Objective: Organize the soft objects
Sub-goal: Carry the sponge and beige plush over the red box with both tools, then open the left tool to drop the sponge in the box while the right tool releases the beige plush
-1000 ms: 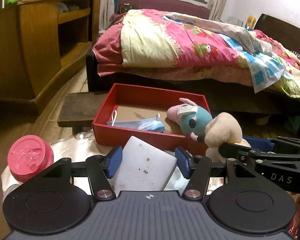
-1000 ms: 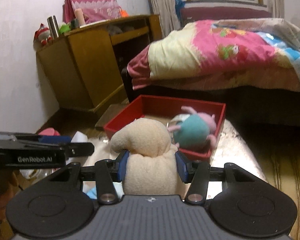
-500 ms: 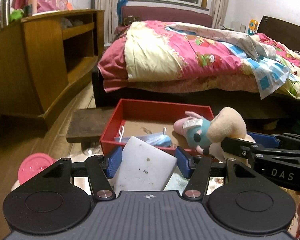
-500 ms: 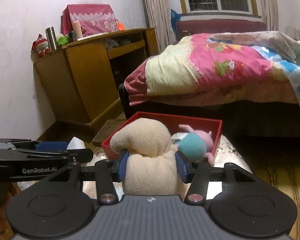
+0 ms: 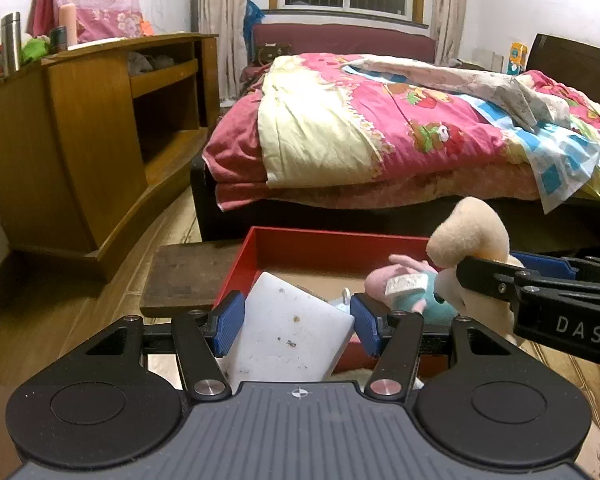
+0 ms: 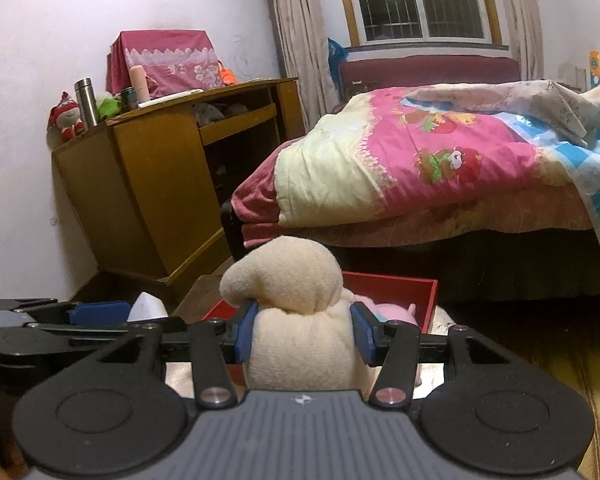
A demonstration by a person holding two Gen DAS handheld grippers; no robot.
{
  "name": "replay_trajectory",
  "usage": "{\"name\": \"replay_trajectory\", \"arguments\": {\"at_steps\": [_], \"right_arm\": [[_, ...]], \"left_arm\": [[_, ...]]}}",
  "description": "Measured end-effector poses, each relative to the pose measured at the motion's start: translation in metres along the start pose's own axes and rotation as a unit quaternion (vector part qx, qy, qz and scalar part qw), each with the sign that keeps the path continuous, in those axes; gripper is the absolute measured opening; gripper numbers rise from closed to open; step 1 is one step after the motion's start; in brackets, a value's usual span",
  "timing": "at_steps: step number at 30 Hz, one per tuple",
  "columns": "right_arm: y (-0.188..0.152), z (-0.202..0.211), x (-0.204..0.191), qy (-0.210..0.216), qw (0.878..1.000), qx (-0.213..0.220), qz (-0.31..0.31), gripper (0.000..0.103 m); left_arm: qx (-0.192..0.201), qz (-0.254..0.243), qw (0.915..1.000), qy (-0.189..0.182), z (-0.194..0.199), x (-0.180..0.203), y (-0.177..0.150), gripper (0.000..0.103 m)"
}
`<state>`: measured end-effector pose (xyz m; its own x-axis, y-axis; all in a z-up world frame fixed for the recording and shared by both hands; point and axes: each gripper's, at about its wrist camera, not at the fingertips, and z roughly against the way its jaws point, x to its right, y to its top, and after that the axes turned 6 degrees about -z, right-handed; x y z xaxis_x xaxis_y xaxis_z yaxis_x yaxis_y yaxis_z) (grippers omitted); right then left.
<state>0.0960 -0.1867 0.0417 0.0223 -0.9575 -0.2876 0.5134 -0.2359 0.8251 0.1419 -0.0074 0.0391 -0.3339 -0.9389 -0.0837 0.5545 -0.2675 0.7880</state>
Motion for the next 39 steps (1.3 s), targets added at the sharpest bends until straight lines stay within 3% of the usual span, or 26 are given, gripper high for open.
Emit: {"name": "replay_trajectory", "arguments": {"at_steps": [22, 25, 26, 28, 29, 32, 39], "right_arm": [[0.03, -0.1, 0.013, -0.015, 1.0, 0.0, 0.019, 0.026], [0.033, -0.119, 0.016, -0.016, 1.0, 0.006, 0.007, 0.031], [0.034, -0.125, 0.017, -0.017, 1.0, 0.006, 0.006, 0.032], [0.037, -0.133, 0.021, -0.017, 1.0, 0.002, -0.004, 0.034], [0.039, -0.134, 0.023, -0.012, 1.0, 0.0, -0.01, 0.035], [0.041, -0.134, 0.025, -0.008, 1.0, 0.003, -0.009, 0.05], [0.035, -0.109, 0.024, -0.002, 1.0, 0.004, -0.023, 0.05]], "left_arm": [[-0.022, -0.01, 0.9993, 0.027, -0.104, 0.003, 0.033, 0.059], [-0.041, 0.002, 0.9984, 0.038, -0.126, -0.004, 0.04, 0.064], [-0.048, 0.008, 0.998, 0.041, -0.131, -0.007, 0.041, 0.071], [-0.048, 0.017, 0.9973, 0.053, -0.134, -0.011, 0.043, 0.082], [-0.046, 0.019, 0.997, 0.059, -0.134, -0.012, 0.043, 0.083], [-0.056, 0.022, 0.996, 0.065, -0.134, -0.014, 0.043, 0.085], [-0.057, 0.022, 0.9965, 0.057, -0.102, -0.015, 0.034, 0.086]]}}
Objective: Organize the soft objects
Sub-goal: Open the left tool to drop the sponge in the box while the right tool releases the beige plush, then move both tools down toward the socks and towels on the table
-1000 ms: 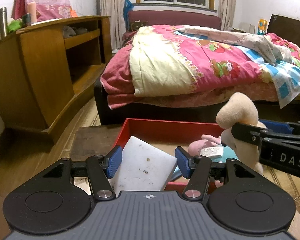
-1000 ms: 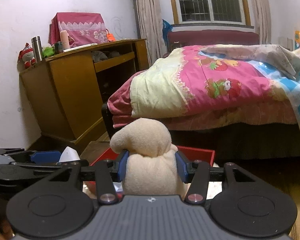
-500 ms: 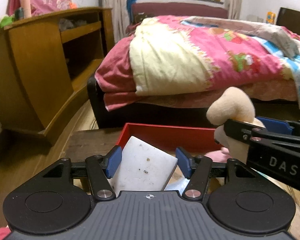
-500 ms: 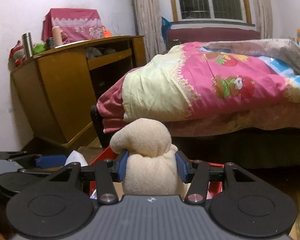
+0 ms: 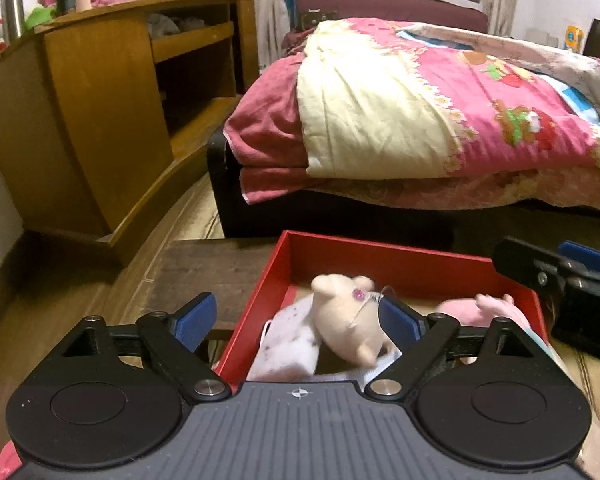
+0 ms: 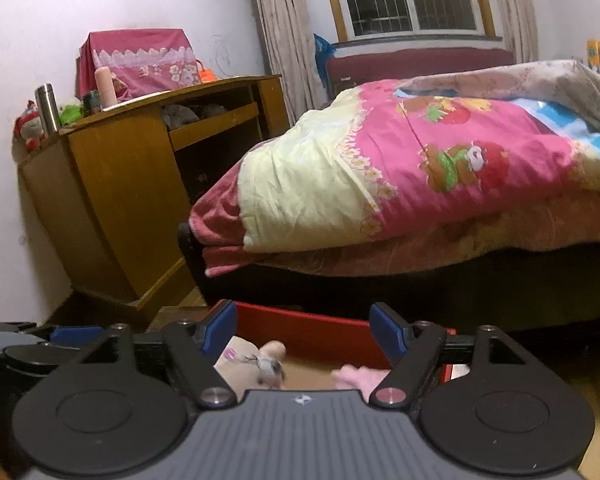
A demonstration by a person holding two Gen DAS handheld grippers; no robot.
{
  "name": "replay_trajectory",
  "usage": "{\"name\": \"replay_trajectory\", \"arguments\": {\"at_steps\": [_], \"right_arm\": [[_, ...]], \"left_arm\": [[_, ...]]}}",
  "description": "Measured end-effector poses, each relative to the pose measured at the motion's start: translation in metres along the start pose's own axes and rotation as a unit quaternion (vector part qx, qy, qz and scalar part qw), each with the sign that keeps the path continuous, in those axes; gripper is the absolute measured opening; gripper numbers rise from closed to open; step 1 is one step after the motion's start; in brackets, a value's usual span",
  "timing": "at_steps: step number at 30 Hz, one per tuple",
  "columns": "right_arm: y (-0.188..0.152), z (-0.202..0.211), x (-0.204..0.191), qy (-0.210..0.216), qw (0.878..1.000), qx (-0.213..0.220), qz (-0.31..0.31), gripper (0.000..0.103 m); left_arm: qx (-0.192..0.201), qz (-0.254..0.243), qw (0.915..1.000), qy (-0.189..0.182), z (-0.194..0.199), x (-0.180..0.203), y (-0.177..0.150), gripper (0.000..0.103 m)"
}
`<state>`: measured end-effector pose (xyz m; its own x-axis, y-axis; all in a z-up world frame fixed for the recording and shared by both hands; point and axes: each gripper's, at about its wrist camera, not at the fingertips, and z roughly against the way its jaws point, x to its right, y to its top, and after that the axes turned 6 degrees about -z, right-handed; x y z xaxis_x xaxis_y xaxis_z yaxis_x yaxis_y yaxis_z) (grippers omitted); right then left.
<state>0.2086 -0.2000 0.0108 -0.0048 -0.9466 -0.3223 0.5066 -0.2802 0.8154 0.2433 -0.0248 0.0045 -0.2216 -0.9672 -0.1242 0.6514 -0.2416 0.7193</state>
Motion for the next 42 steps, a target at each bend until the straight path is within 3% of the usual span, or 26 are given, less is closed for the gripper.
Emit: {"name": "replay_trajectory", "arguments": {"at_steps": [14, 26, 32, 42], "right_arm": [[-0.02, 0.083, -0.017, 0.0, 1.0, -0.002, -0.001, 0.05], [-0.052, 0.147, 0.0, -0.011, 0.999, -0.001, -0.039, 0.05], [-0.077, 0.172, -0.001, -0.012, 0.999, -0.022, -0.033, 0.05], [-0.127, 0.189, 0.008, -0.032, 0.994, -0.099, -0.021, 0.05]], "left_arm": [[0.03, -0.035, 0.9987, -0.024, 0.087, 0.016, -0.032, 0.09], [0.028, -0.021, 0.9984, -0.044, 0.129, 0.022, -0.069, 0.091], [0.005, -0.022, 0.9982, -0.055, 0.144, 0.024, -0.105, 0.091], [-0.108, -0.04, 0.9877, -0.106, 0.137, 0.039, -0.181, 0.091]]}}
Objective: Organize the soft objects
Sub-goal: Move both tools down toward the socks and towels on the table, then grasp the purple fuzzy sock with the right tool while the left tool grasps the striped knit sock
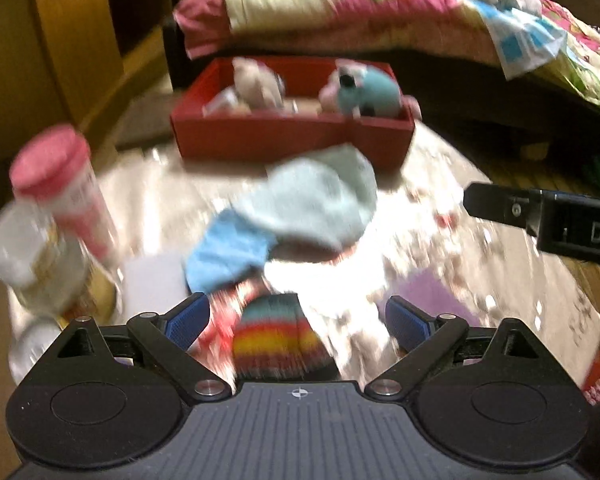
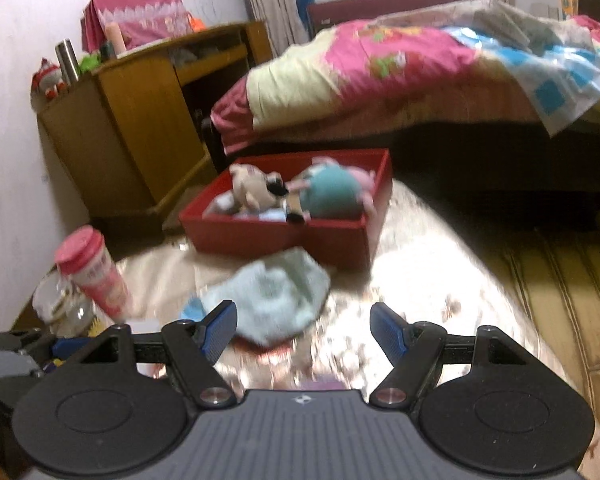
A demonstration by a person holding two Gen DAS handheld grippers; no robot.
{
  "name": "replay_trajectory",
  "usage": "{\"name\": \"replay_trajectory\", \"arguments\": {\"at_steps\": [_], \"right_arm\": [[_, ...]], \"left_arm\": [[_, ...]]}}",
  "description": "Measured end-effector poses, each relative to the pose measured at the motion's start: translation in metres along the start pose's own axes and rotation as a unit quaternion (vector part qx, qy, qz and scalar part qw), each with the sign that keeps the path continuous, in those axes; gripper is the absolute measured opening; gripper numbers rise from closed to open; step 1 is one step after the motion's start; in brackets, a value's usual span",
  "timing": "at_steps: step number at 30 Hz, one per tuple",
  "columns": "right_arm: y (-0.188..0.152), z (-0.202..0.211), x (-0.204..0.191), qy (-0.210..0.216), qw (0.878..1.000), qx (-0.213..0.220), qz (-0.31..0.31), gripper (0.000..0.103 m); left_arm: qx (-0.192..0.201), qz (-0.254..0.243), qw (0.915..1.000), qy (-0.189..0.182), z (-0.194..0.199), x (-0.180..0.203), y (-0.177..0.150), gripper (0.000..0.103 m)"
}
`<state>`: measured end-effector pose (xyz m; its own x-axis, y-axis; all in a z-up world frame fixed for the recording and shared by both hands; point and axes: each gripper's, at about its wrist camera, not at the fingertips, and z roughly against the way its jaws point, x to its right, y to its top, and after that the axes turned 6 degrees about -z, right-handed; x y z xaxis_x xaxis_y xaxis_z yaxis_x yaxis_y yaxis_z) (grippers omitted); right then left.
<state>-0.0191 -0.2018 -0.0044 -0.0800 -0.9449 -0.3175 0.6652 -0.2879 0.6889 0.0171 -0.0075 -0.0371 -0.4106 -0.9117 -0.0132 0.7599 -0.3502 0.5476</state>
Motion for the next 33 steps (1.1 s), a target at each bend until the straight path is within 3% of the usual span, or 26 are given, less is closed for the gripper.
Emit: {"name": "replay_trajectory", "arguments": {"at_steps": [3, 7, 10, 13, 15, 16, 19, 21, 23, 27, 33], "right_arm": [[-0.007, -0.004, 0.002, 0.004, 1.0, -0.026, -0.004, 0.05], [-0.015, -0.016, 0.0, 0.005, 0.998, -0.062, 0.007, 0.05], [-0.018, -0.023, 0.001, 0.0, 0.997, -0.076, 0.004, 0.05], [-0.017, -0.025, 0.002, -0.001, 0.997, -0.077, 0.003, 0.05], [-0.017, -0.027, 0.004, 0.0, 0.997, -0.083, 0.002, 0.051], [-0.018, -0.029, 0.005, 0.0, 0.996, -0.087, 0.002, 0.051], [-0.022, -0.039, 0.006, -0.004, 0.994, -0.108, 0.011, 0.051], [-0.026, -0.043, 0.006, -0.007, 0.993, -0.117, 0.02, 0.051], [-0.028, -0.044, 0.008, -0.005, 0.992, -0.119, 0.027, 0.051], [-0.029, -0.049, 0.01, -0.022, 0.992, -0.121, 0.036, 0.051], [-0.032, -0.07, 0.015, -0.025, 0.988, -0.149, 0.024, 0.051]], "left_arm": [[-0.026, 0.022, 0.9993, -0.016, -0.008, -0.007, -0.009, 0.091], [-0.03, 0.026, 0.9992, -0.006, -0.023, -0.01, -0.005, 0.091], [-0.055, 0.033, 0.9978, -0.011, -0.043, -0.01, -0.001, 0.09], [-0.088, 0.039, 0.9954, 0.0, -0.065, -0.011, -0.005, 0.081], [-0.116, 0.05, 0.992, -0.002, -0.079, -0.014, -0.009, 0.068], [-0.123, 0.057, 0.9907, -0.001, -0.085, -0.016, -0.011, 0.069], [-0.112, 0.044, 0.9927, 0.007, -0.082, -0.012, -0.008, 0.058], [-0.111, 0.057, 0.9922, -0.004, -0.079, -0.015, -0.007, 0.031], [-0.107, 0.069, 0.9915, -0.025, -0.073, -0.02, -0.003, 0.023], [-0.077, 0.085, 0.9918, -0.055, -0.048, -0.03, 0.004, 0.019], [-0.053, 0.108, 0.9907, -0.063, -0.032, -0.041, 0.012, 0.019]]}}
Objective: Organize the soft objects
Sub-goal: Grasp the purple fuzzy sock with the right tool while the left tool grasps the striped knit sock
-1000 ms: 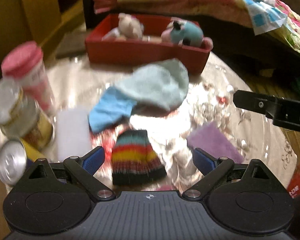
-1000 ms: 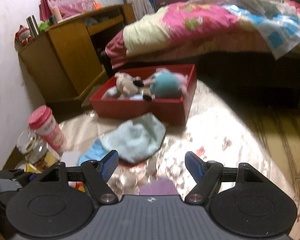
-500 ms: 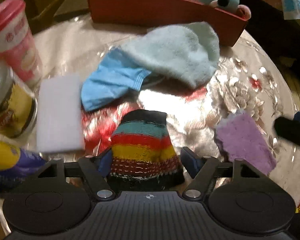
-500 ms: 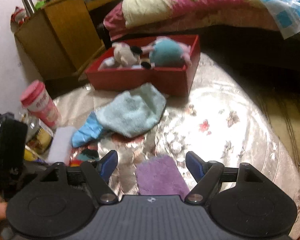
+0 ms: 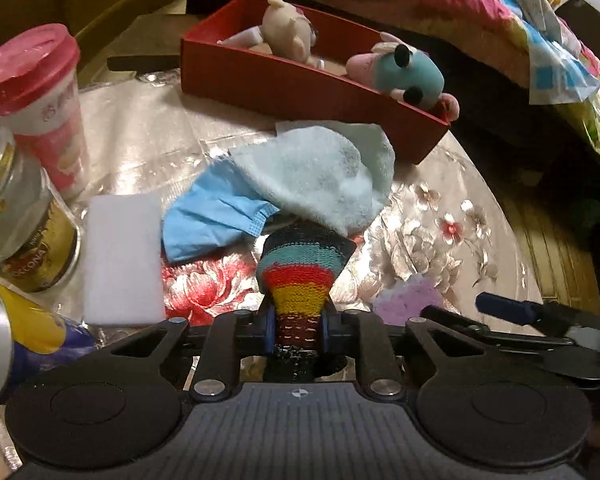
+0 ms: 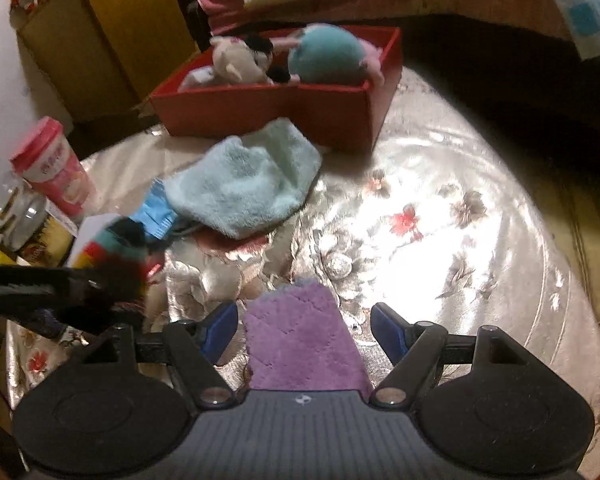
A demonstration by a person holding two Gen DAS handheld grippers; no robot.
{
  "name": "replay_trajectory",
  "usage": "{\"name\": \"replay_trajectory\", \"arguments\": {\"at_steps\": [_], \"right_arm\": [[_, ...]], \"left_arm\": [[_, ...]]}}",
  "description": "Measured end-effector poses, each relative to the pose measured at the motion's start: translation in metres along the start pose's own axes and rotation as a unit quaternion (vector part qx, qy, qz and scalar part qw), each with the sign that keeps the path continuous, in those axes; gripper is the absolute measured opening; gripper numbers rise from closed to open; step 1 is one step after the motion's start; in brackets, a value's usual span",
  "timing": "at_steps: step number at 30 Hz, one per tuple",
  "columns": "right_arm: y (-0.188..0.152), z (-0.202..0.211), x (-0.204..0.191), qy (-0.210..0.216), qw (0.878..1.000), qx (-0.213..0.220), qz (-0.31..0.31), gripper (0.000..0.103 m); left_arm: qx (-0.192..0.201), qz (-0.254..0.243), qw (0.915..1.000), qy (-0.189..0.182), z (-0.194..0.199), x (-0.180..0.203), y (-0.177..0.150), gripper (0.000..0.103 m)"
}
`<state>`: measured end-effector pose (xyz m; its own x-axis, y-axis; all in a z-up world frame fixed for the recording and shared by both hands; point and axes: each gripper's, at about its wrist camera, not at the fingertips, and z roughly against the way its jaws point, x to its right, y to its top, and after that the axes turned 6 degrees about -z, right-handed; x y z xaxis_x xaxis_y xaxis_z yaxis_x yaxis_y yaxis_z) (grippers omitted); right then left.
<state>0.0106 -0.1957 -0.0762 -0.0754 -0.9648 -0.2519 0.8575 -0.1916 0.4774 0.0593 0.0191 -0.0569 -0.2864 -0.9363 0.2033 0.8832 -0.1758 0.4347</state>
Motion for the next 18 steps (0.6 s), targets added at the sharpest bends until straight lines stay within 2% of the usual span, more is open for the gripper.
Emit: {"name": "replay_trajectory", "arguments": {"at_steps": [6, 9, 12, 13, 15, 17, 18], "right_arm": [[-0.003, -0.015, -0.005, -0.005, 1.0, -0.02, 0.011, 0.051], [-0.006, -0.025, -0.007, -0.011, 0.998, -0.051, 0.031, 0.052], [-0.016, -0.037, -0.007, -0.039, 0.995, -0.074, 0.062, 0.054], [-0.019, -0.036, -0.009, -0.04, 0.994, -0.066, 0.079, 0.053], [-0.023, -0.033, -0.009, -0.049, 0.994, -0.062, 0.081, 0.043], [-0.022, -0.029, -0.008, -0.055, 0.993, -0.058, 0.081, 0.018], [-0.021, -0.027, -0.006, -0.052, 0.994, -0.057, 0.076, 0.011]], "left_arm": [[-0.004, 0.001, 1.0, -0.005, 0.002, -0.001, 0.001, 0.021], [-0.003, -0.002, 1.0, -0.008, -0.001, 0.001, 0.0, 0.023], [-0.005, -0.004, 0.9999, -0.011, -0.001, 0.002, 0.0, 0.023], [-0.005, -0.005, 0.9999, -0.012, -0.001, 0.002, 0.0, 0.023], [-0.004, -0.006, 0.9999, -0.013, 0.0, 0.003, 0.0, 0.024], [-0.004, -0.009, 0.9998, -0.014, 0.001, 0.004, 0.001, 0.026], [-0.004, -0.01, 0.9998, -0.015, 0.001, 0.004, 0.0, 0.026]]}}
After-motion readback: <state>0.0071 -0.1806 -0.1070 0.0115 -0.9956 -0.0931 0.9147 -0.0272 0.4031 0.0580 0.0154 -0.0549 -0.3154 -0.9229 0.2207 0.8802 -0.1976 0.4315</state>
